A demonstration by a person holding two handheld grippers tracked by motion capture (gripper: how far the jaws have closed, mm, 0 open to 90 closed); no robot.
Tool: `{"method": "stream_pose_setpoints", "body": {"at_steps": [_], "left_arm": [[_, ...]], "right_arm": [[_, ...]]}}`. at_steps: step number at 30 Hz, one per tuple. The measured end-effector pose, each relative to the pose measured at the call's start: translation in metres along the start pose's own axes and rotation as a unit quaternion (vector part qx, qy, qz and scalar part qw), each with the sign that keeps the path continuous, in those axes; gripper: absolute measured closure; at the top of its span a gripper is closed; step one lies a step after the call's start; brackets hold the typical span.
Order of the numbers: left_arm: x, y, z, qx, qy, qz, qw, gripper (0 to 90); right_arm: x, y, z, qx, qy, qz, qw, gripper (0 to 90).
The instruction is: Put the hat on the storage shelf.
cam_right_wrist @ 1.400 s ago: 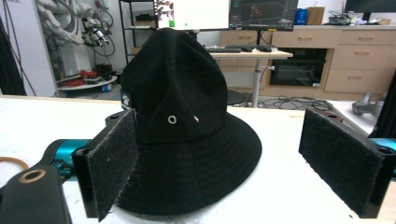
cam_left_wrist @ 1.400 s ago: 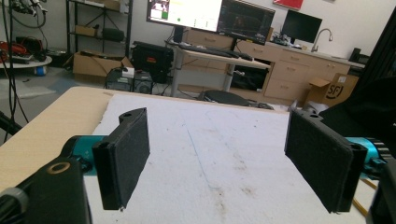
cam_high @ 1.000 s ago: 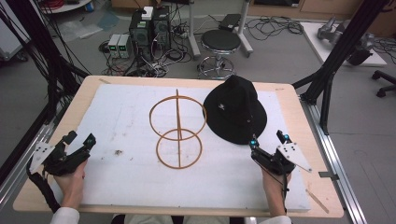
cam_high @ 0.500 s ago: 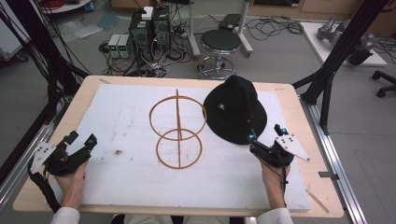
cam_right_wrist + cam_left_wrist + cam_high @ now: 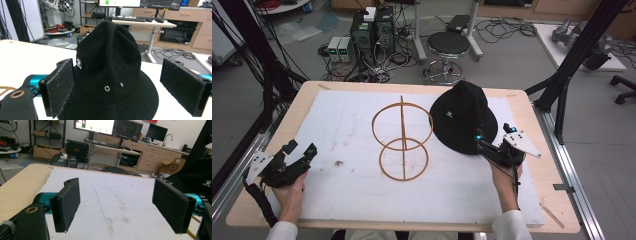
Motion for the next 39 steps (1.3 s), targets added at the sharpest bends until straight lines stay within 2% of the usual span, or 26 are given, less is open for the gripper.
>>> {"method": "stream_pose_setpoints", "body": {"at_steps": [14,21,29,39], "left_arm": [[-0.002,-0.001,-0.001,0.005,-0.004,0.002,1.0000,22.7],[-0.001,-0.001,0.000,0.007,-0.003,0.002,1.0000,22.7],[-0.002,-0.001,0.001,0.006,-0.004,0.004,1.0000,22.7],[-0.004,-0.002,-0.002,0.005,-0.009,0.006,0.9999,22.7]], "right_arm": [[-0.021,0.009,-0.003,-0.007,-0.004,0.009,0.9999,11.6],[-0.033,0.005,-0.006,-0.008,-0.009,0.031,0.9995,11.6],[-0.045,0.009,-0.006,-0.001,-0.013,0.040,0.9991,11.6],[-0.059,0.002,-0.009,0.000,-0.013,0.068,0.9976,11.6]]}}
Point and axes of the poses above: each handheld gripper's, and its own axes: x roughly backward along the jaws, y roughly out of its top, z roughly to its left, the point moved 9 cm from there along -x, roughly forward along the jaws, and after that the axes turned 5 degrees about y, right-handed, at the moved point
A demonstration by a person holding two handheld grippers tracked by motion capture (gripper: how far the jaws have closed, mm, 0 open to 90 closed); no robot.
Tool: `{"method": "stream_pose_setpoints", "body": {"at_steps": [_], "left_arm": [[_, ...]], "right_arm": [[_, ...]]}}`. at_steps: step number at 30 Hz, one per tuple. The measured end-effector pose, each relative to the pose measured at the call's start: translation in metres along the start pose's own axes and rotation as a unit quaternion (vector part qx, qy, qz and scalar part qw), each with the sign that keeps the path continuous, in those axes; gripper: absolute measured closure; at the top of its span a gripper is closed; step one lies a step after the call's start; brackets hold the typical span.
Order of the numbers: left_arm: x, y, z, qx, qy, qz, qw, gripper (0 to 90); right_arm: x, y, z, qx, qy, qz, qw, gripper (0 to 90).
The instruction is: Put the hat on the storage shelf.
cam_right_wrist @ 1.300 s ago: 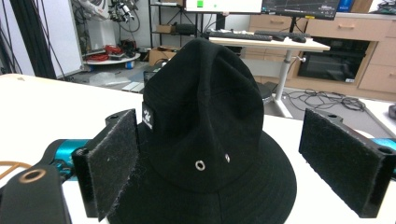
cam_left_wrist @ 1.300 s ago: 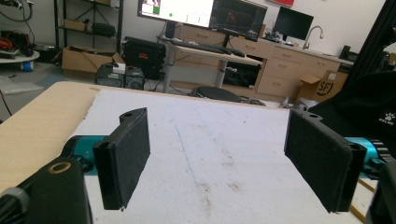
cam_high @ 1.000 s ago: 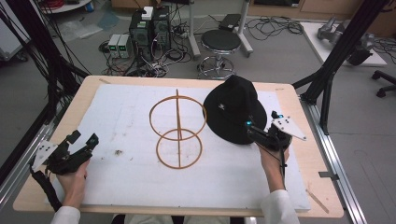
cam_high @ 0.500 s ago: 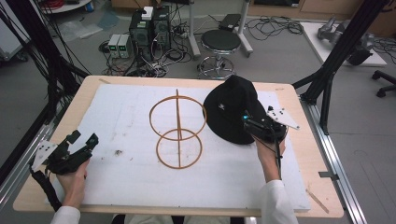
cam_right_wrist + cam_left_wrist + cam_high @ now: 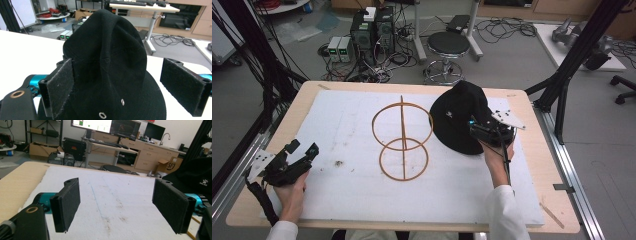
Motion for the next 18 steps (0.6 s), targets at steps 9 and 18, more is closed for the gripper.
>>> {"method": "stream_pose_setpoints", "body": {"at_steps": [9,18], "left_arm": [[0.000,0.001,0.004,0.005,0.004,-0.002,1.0000,22.7],[-0.001,-0.001,0.002,0.001,0.003,0.002,1.0000,22.7]], "right_arm": [[-0.023,-0.005,-0.005,-0.007,0.009,0.037,0.9993,11.8],[-0.036,-0.015,-0.001,-0.005,0.014,0.052,0.9985,12.0]]}}
Point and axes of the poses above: each handheld gripper's, and its own axes: x roughly backward along the jaws, y roughly out of its top, z roughly to its left, the point moved 9 cm from there along -x, roughly forward along the jaws, and after that the axes turned 5 degrees about y, right-handed, at the moved point
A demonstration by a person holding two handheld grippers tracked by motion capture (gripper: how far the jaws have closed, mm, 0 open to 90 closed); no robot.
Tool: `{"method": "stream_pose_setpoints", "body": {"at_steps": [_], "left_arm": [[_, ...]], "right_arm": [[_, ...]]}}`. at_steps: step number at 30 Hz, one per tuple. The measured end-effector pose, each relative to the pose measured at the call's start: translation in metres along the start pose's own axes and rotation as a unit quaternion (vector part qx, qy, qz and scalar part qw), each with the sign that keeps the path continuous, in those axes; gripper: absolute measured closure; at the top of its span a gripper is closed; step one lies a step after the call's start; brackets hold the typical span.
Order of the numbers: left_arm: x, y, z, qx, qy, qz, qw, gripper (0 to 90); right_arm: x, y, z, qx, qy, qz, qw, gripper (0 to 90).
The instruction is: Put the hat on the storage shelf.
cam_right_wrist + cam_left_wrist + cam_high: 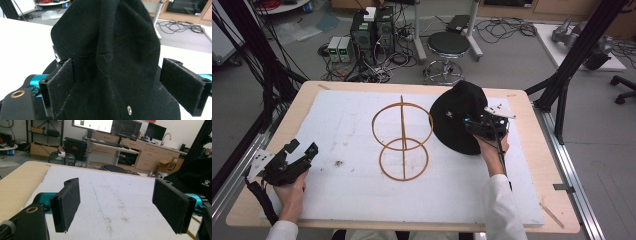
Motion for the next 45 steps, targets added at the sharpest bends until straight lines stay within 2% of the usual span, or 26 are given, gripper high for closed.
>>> {"method": "stream_pose_setpoints", "body": {"at_steps": [8,11,12,14,17,18,19,21,22,24,27,28,31,32,35,36,38,45], "left_arm": [[-0.001,0.000,-0.001,-0.001,-0.002,0.000,1.0000,22.7],[-0.001,-0.001,-0.002,0.000,-0.004,0.001,1.0000,22.7],[-0.001,-0.001,-0.002,-0.001,-0.005,0.002,1.0000,22.7],[-0.001,-0.001,-0.003,0.000,-0.006,0.002,1.0000,22.7],[-0.001,-0.002,-0.003,-0.001,-0.008,0.004,1.0000,22.7],[-0.001,-0.002,-0.003,-0.001,-0.008,0.004,1.0000,22.7],[-0.001,-0.002,-0.004,-0.001,-0.009,0.004,1.0000,22.7],[-0.001,-0.002,-0.004,-0.001,-0.009,0.005,1.0000,22.8],[-0.002,-0.002,-0.004,-0.001,-0.009,0.005,1.0000,22.8],[-0.002,-0.002,-0.004,-0.001,-0.008,0.005,1.0000,22.9],[-0.002,-0.002,-0.004,-0.001,-0.008,0.005,1.0000,22.9],[-0.002,-0.002,-0.004,-0.001,-0.008,0.005,1.0000,22.9],[-0.002,-0.002,-0.004,0.000,-0.008,0.005,1.0000,22.8],[-0.001,-0.002,-0.004,0.000,-0.007,0.006,1.0000,22.8],[-0.001,-0.002,-0.004,0.000,-0.008,0.006,1.0000,22.8],[-0.001,-0.002,-0.004,-0.001,-0.008,0.006,1.0000,22.9],[-0.001,-0.002,-0.004,-0.001,-0.007,0.006,1.0000,22.8],[-0.001,-0.002,-0.004,-0.001,-0.008,0.006,1.0000,22.9]], "right_arm": [[-0.006,-0.003,0.003,0.007,0.004,0.004,1.0000,15.4],[-0.006,-0.002,0.003,0.007,-0.004,0.000,1.0000,18.0],[-0.004,0.000,0.002,0.014,-0.016,-0.005,0.9998,20.7],[-0.004,0.001,0.002,0.021,-0.022,-0.007,0.9995,23.0],[-0.002,0.002,0.008,0.040,-0.023,-0.007,0.9989,36.6],[-0.002,0.002,0.008,0.040,-0.023,-0.007,0.9989,36.6],[-0.002,0.003,0.011,0.044,-0.021,-0.007,0.9988,43.9],[-0.002,0.002,0.013,0.043,-0.019,-0.004,0.9989,47.2],[-0.002,0.001,0.015,0.044,-0.017,0.000,0.9989,55.0],[-0.002,0.001,0.016,0.040,-0.012,0.002,0.9991,58.1],[-0.001,0.000,0.014,0.036,-0.019,0.004,0.9992,74.0],[-0.001,0.000,0.014,0.036,-0.019,0.004,0.9992,74.0],[0.001,-0.001,0.008,0.007,-0.006,0.005,0.9999,85.4],[0.002,-0.001,0.009,0.006,0.002,0.008,0.9999,87.0],[0.002,-0.002,0.009,0.007,0.008,0.011,0.9999,87.7],[0.002,-0.001,0.008,-0.005,0.015,0.007,0.9999,88.0],[0.002,-0.002,0.007,-0.012,0.017,0.006,0.9998,88.1],[0.002,-0.002,0.008,-0.014,0.011,0.005,0.9998,88.4]]}}
Point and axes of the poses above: each handheld gripper's, and its own axes: x roughly backward along the jaws, y roughly out of its top, z roughly to its left, the point moved 9 cm from there along -x, roughly forward along the jaws, and after that the axes turned 5 degrees about y, right-handed, at the moved point
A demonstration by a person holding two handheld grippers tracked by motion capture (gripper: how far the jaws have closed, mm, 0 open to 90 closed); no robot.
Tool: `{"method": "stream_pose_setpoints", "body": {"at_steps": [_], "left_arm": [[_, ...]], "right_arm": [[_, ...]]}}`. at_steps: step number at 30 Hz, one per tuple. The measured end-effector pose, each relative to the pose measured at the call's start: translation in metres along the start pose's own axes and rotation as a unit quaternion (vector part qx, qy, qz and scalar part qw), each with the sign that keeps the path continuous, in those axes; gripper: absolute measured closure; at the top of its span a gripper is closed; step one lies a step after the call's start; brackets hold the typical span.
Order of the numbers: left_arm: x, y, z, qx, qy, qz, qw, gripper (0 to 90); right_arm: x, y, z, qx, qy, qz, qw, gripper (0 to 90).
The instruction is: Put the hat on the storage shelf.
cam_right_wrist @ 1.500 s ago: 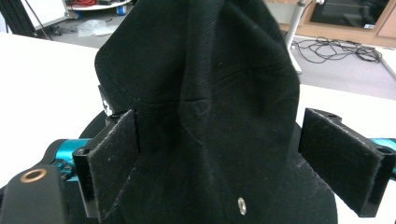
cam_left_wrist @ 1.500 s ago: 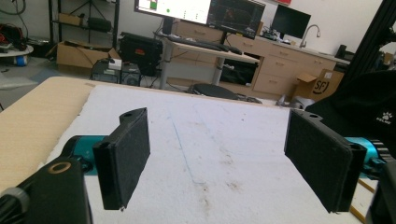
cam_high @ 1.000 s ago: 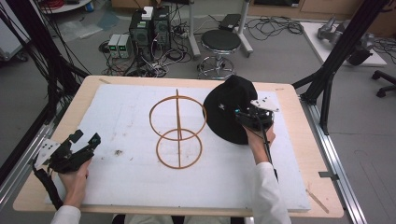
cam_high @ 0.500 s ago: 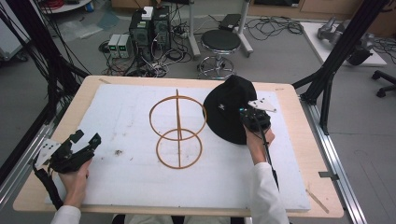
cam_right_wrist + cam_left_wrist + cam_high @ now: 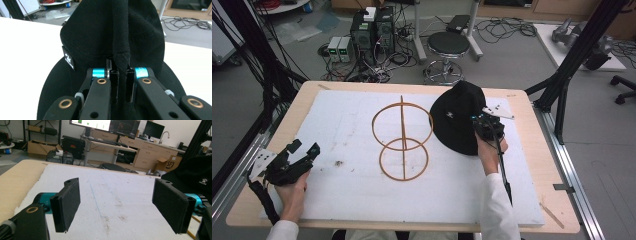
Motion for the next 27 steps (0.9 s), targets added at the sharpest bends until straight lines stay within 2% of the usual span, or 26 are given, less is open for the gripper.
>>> {"method": "stream_pose_setpoints", "body": {"at_steps": [5,14,16,20,27], "left_arm": [[0.000,0.000,0.000,0.000,-0.001,0.000,1.0000,22.8],[-0.001,-0.001,-0.004,0.000,-0.007,0.002,1.0000,22.9],[-0.001,-0.001,-0.004,0.000,-0.005,0.002,1.0000,23.0],[-0.001,-0.001,-0.002,0.003,-0.004,0.001,1.0000,23.1],[-0.002,-0.002,-0.005,0.002,-0.006,0.002,1.0000,23.0]], "right_arm": [[0.001,0.000,0.000,0.003,-0.007,-0.002,1.0000,88.3],[0.012,0.004,0.003,0.008,-0.012,-0.023,0.9996,88.3],[0.015,0.008,0.004,0.018,-0.013,-0.037,0.9991,88.3],[0.024,0.021,0.008,0.016,-0.017,-0.080,0.9966,88.2],[0.037,0.031,0.011,0.009,-0.011,-0.109,0.9939,88.2]]}}
Point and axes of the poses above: each handheld gripper's, and its own axes: x roughly backward along the jaws, y roughly out of its top, z roughly to its left, the point moved 9 cm from there along -x, roughly forward along the jaws, and after that the axes turned 5 degrees about y, right-handed, at the moved point
